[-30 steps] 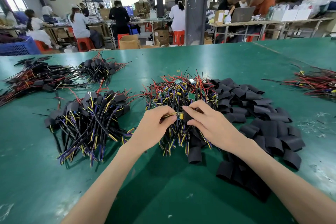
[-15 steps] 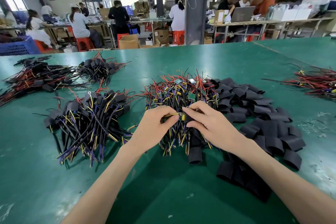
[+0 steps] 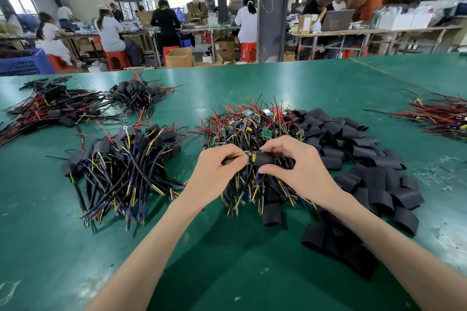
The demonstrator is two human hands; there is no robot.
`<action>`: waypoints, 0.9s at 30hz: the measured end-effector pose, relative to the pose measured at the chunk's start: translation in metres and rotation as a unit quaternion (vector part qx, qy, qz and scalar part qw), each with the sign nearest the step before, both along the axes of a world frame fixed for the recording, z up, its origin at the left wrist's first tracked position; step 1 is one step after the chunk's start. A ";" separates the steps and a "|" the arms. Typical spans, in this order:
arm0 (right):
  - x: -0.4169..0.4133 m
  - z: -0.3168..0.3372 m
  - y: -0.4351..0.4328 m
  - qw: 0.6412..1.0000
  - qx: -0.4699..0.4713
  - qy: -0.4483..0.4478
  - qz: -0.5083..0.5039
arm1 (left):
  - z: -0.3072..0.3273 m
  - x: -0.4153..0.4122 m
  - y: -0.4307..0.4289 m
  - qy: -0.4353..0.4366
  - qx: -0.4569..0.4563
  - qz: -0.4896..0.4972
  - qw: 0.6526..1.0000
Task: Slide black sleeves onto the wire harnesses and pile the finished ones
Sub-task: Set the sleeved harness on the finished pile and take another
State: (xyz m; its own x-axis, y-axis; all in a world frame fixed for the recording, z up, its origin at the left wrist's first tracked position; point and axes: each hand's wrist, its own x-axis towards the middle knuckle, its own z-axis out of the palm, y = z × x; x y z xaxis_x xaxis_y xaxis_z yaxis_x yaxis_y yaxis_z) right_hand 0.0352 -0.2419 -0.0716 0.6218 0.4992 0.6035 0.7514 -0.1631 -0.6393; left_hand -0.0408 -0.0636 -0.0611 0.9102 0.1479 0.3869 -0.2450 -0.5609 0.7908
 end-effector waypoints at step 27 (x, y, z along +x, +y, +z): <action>-0.012 -0.007 0.010 0.988 0.014 -0.135 -0.071 | -0.009 0.002 -0.008 -0.068 0.128 0.011 0.989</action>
